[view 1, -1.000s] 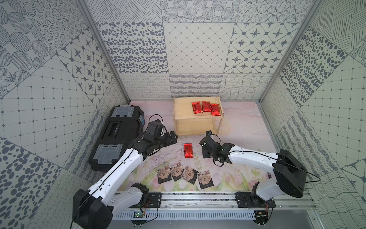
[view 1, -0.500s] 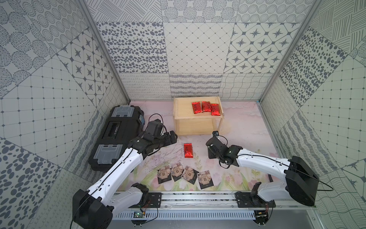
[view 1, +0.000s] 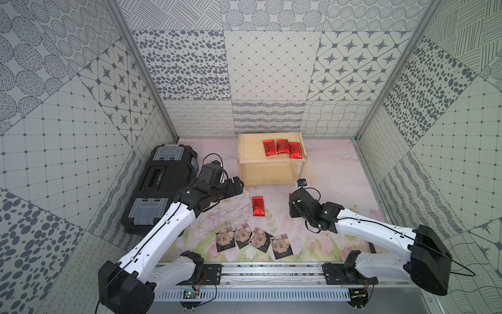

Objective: Place the tea bags on the shelf by color
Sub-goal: Pick up the tea bag from the center of the board.

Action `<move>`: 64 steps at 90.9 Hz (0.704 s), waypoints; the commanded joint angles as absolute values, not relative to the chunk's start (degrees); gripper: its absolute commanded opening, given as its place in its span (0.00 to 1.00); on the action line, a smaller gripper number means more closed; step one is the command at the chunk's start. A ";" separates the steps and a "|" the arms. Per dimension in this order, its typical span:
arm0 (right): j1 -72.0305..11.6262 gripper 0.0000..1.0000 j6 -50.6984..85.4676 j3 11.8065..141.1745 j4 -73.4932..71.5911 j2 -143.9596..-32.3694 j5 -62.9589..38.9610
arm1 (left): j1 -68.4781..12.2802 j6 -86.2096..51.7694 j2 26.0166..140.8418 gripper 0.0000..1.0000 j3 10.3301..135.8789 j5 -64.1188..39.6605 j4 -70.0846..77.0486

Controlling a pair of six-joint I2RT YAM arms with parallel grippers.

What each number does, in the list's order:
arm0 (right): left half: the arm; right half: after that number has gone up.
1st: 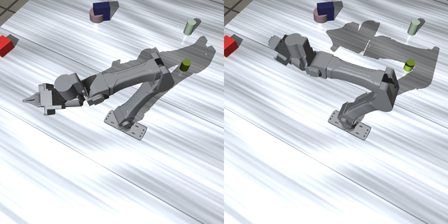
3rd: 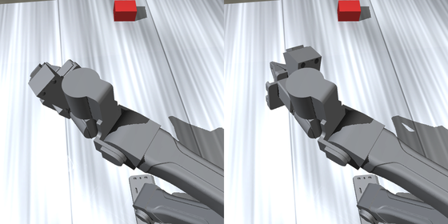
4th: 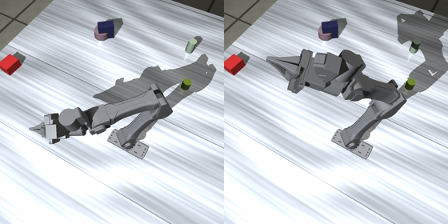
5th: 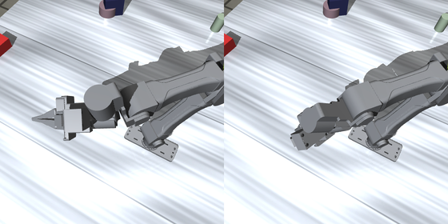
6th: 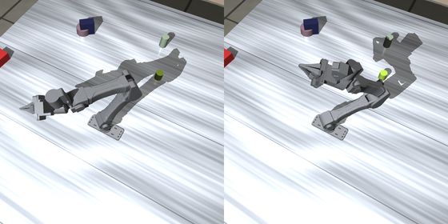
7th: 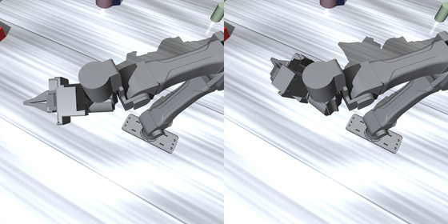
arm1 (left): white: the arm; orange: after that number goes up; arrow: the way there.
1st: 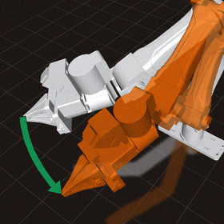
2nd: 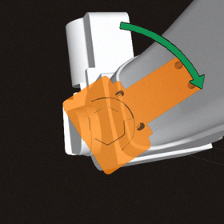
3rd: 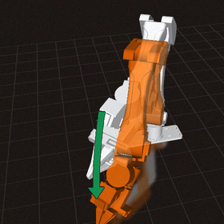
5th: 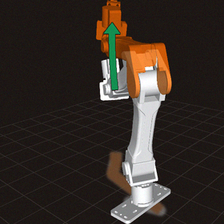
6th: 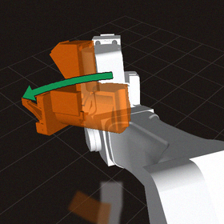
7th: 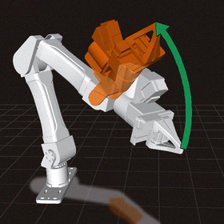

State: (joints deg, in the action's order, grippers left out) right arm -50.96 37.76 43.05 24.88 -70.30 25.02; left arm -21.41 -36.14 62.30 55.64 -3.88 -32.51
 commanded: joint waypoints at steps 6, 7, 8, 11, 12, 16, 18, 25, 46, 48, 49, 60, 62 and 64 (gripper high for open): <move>-50.82 0.51 37.95 42.90 27.27 -66.39 26.45 | -21.35 -34.02 61.00 0.97 56.20 -2.43 -34.05; -50.81 0.51 37.96 42.98 27.74 -66.20 26.54 | -21.35 -34.02 60.95 0.97 56.31 -2.40 -33.99; -50.81 0.51 38.01 43.07 28.24 -65.79 26.67 | -21.36 -34.06 60.93 0.97 56.46 -2.39 -33.91; -50.80 0.51 38.04 43.31 29.21 -64.87 26.99 | -21.36 -34.12 60.91 0.97 56.79 -2.35 -33.68; -50.80 0.51 38.05 43.41 29.59 -64.56 27.16 | -21.36 -34.15 60.91 0.97 56.92 -2.41 -33.58; -50.80 0.51 38.19 43.56 30.83 -62.64 27.72 | -21.36 -34.12 60.97 0.97 57.29 -2.77 -33.28; -50.80 0.51 38.29 43.52 31.15 -62.02 27.98 | -21.36 -34.00 60.99 0.97 57.43 -3.00 -33.24; -50.80 0.51 38.55 44.01 32.30 -60.49 28.95 | -21.35 -33.45 61.53 0.97 57.99 -3.23 -33.43; -50.40 0.52 37.33 49.71 36.85 -60.39 28.66 | -21.11 -32.85 63.29 0.98 60.33 -5.81 -33.91; -50.33 0.52 36.93 50.59 37.31 -60.63 28.72 | -21.10 -32.87 63.46 0.98 60.67 -6.02 -34.03; -50.30 0.52 36.75 51.01 37.51 -60.68 28.69 | -21.10 -32.87 63.55 0.98 60.88 -6.04 -34.11; -49.99 0.52 34.34 57.06 39.10 -62.23 28.81 | -20.88 -32.86 64.03 0.98 61.89 -6.47 -33.74; -49.94 0.52 33.90 58.15 39.52 -62.69 28.87 | -20.86 -32.82 64.06 0.98 62.10 -6.43 -33.70; -49.99 0.52 33.52 59.40 40.01 -63.16 28.90 | -20.86 -32.84 64.03 0.98 62.13 -6.49 -33.74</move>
